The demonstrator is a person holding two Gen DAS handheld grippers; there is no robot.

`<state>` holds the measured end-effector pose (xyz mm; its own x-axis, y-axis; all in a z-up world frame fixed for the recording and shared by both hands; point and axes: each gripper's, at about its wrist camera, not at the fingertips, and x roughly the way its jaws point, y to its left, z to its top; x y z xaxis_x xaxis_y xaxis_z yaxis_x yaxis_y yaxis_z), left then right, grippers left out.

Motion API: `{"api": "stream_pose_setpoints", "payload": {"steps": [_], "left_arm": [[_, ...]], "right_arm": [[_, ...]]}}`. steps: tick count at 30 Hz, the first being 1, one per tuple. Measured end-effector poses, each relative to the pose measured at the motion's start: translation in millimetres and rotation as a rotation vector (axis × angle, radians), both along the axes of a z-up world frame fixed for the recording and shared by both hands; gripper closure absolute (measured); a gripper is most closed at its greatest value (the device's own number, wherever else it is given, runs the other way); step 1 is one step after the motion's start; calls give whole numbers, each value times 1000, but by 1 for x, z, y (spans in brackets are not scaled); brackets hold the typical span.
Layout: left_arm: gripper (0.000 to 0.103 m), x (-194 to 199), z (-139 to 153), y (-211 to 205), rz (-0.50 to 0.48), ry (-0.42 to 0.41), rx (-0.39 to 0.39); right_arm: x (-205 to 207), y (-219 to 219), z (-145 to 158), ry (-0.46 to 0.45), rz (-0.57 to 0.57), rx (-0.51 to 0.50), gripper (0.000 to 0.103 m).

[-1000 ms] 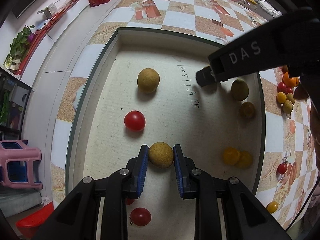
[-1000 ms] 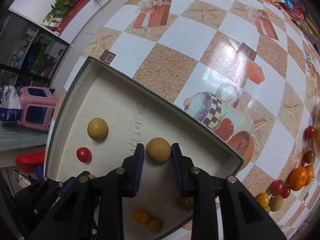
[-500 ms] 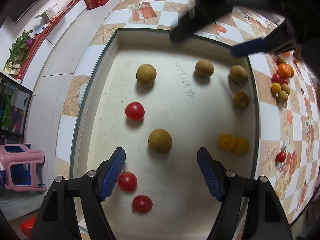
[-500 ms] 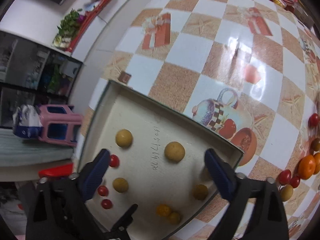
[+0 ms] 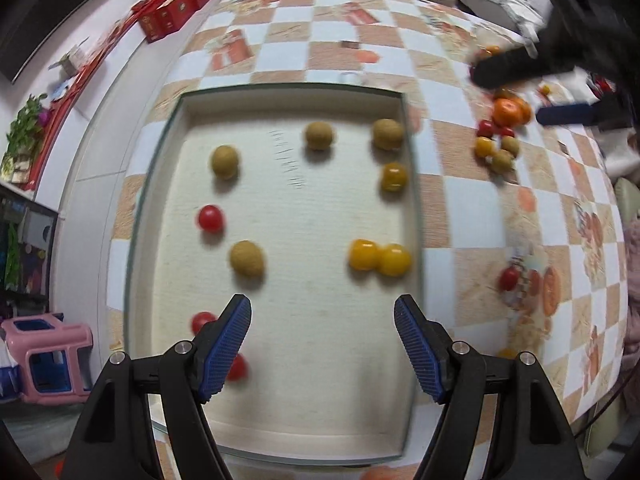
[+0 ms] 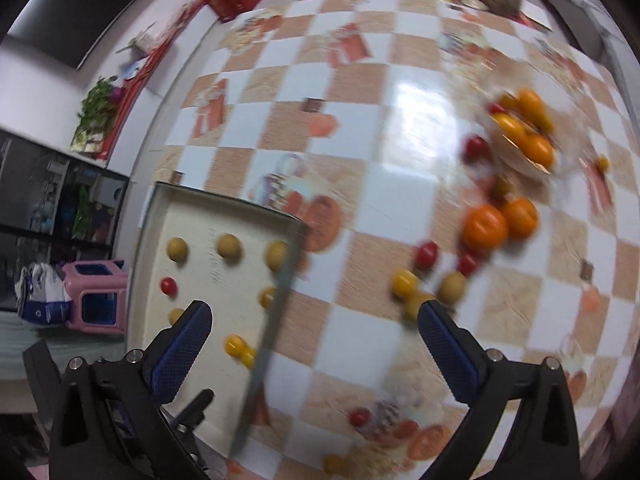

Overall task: Organize fruits
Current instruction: 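Move both tools back to the fruit pile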

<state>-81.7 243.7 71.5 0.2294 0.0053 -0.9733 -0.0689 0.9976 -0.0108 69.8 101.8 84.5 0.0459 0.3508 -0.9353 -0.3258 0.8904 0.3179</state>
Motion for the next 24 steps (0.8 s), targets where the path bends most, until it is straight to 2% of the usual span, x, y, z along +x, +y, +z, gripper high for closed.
{"api": "stream_pose_setpoints", "payload": {"steps": [5,12,16,21,24], "left_arm": [[28,-4,10,-32,-78,-16,-16],[28,-14,12,-75,-142,-15,-43],[28,-26,-3,-97,-154,26,-55],[28,-47,-20,-112,-159,64,-47],[28,-63,-23,-111,-161,80,-32]], "right_arm": [[-19,-58,-17,39,-73,-66,0],[-29,-103,-41,86,-142,-110,0],[-37,-105,-46,87,-116,-111,0],[-56,-85,-55,110,-12,-71,3],[-63,-68,-61,111,46,-62,18]]}}
